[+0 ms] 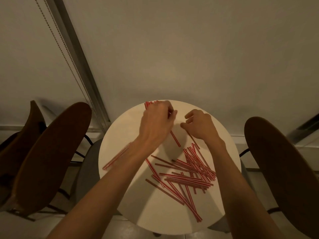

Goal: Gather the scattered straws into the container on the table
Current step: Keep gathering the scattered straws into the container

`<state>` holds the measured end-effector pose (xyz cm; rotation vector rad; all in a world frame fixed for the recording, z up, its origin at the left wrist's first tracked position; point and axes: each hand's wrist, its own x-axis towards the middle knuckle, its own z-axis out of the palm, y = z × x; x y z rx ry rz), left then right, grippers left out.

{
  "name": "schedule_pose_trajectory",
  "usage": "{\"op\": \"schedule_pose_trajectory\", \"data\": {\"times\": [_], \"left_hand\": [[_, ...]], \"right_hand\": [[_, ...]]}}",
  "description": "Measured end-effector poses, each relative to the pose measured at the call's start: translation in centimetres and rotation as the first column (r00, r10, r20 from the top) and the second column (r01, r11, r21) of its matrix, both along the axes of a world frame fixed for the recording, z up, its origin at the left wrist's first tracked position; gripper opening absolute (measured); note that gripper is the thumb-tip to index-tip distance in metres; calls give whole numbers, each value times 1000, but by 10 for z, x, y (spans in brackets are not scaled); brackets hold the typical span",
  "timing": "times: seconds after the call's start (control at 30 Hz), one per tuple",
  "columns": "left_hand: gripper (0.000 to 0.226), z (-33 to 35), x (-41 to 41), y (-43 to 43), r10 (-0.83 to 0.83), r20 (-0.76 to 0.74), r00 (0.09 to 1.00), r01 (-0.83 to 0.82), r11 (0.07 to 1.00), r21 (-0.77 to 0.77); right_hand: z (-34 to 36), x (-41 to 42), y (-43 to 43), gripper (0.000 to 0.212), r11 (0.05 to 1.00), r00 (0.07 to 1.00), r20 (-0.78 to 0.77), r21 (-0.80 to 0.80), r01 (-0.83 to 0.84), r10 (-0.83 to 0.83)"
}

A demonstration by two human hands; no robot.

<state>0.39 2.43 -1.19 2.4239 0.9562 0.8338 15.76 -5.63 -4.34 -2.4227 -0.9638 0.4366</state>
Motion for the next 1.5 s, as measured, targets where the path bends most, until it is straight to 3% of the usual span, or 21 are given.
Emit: {"op": "schedule_pose_trajectory", "data": {"times": [0.1, 0.23, 0.4, 0.77, 0.93, 1.07, 1.27, 1.4, 1.5], "left_hand": [[19, -19, 9, -26, -77, -152, 985, 87, 995, 58], [17, -44, 16, -43, -31, -444, 895, 106, 984, 145], [34, -57, 21, -54, 11, -525, 851, 69, 989, 132], [20, -42, 33, -65, 11, -402, 915, -46, 996, -77], [18, -34, 46, -62, 33, -397, 917, -122, 972, -201], [22, -38, 51, -59, 38, -400, 916, -146, 959, -242], [18, -51, 53, -53, 46, -364, 930, -135, 965, -224], [19, -60, 50, -46, 59, -167, 984, -92, 975, -201], [25, -45, 40, -41, 77, 63, 995, -60, 967, -247]], "right_hand": [[-7, -1, -7, 44, 989, 997, 79, -141, 35, -24], [-14, -7, -15, 40, 964, 989, 145, -264, 39, 0], [-15, -10, -17, 28, 964, 988, 155, -264, 20, 22], [-10, -15, -15, 25, 950, 964, 250, -312, -10, 92], [-11, -10, -14, 21, 970, 972, 231, -242, 19, 39], [-11, -1, -16, 29, 989, 998, 47, -140, 52, -46], [-13, 10, -27, 5, 989, 970, -221, 82, 119, -99], [-3, 15, -36, 4, 950, 894, -443, 248, 190, -63], [13, 14, -37, 5, 942, 875, -476, 324, 82, 88]]}}
